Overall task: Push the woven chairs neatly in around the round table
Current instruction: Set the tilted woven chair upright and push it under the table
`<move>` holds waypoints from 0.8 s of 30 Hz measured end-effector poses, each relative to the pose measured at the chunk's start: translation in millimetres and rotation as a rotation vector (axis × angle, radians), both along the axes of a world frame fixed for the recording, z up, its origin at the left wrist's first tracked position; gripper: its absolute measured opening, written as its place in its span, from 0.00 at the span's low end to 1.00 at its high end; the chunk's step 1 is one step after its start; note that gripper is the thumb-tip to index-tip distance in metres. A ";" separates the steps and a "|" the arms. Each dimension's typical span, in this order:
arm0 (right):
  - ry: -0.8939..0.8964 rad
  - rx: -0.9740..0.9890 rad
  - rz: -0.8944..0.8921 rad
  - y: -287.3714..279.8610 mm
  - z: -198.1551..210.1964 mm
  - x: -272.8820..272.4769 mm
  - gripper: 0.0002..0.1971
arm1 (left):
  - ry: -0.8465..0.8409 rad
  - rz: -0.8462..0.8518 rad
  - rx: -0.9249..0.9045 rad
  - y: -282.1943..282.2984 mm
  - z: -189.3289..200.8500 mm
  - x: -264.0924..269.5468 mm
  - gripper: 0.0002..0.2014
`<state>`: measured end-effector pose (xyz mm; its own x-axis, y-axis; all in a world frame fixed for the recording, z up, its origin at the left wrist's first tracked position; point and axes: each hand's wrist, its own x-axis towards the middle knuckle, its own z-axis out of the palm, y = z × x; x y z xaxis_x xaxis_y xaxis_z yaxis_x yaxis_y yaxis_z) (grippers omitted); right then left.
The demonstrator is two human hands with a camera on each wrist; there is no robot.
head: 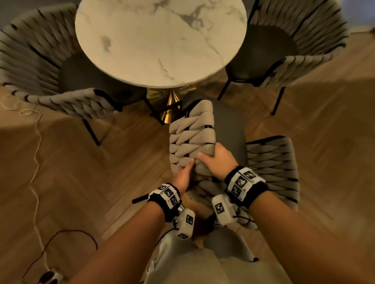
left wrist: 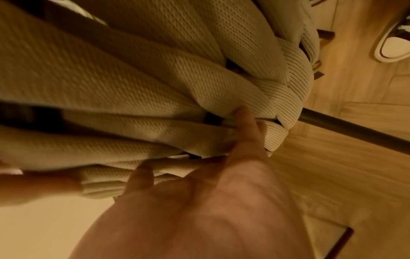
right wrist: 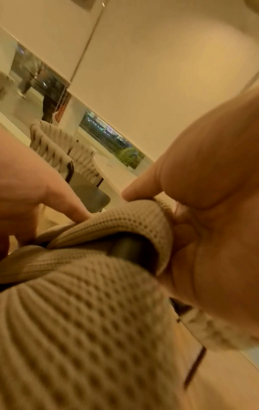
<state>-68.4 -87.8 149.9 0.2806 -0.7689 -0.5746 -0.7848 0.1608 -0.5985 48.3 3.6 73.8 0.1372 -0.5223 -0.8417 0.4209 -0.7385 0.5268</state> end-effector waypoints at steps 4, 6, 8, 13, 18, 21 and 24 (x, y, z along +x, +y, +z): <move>-0.498 0.661 -0.230 11.6 -2.8 45.4 0.16 | 0.018 0.090 -0.025 24.7 19.1 39.1 0.21; -0.522 0.716 -0.288 11.0 -19.1 47.2 0.16 | -0.014 0.113 0.026 45.5 25.6 67.7 0.21; -0.359 0.382 -0.353 8.7 -40.9 31.0 0.06 | -0.001 0.115 0.049 67.6 27.2 96.4 0.25; 0.521 0.022 -0.648 24.7 -84.6 -76.2 0.38 | -0.304 0.147 0.124 97.4 12.6 147.4 0.18; 0.143 0.590 -0.898 69.3 -109.5 -104.0 0.25 | -0.452 0.180 0.307 111.6 -24.0 202.3 0.17; 0.014 0.642 -0.935 80.8 -124.0 -89.2 0.13 | -0.521 0.164 0.377 111.0 -35.3 215.3 0.09; 0.135 0.544 -0.978 80.2 -143.0 -89.1 0.25 | -0.559 0.167 0.465 104.8 -44.1 221.5 0.11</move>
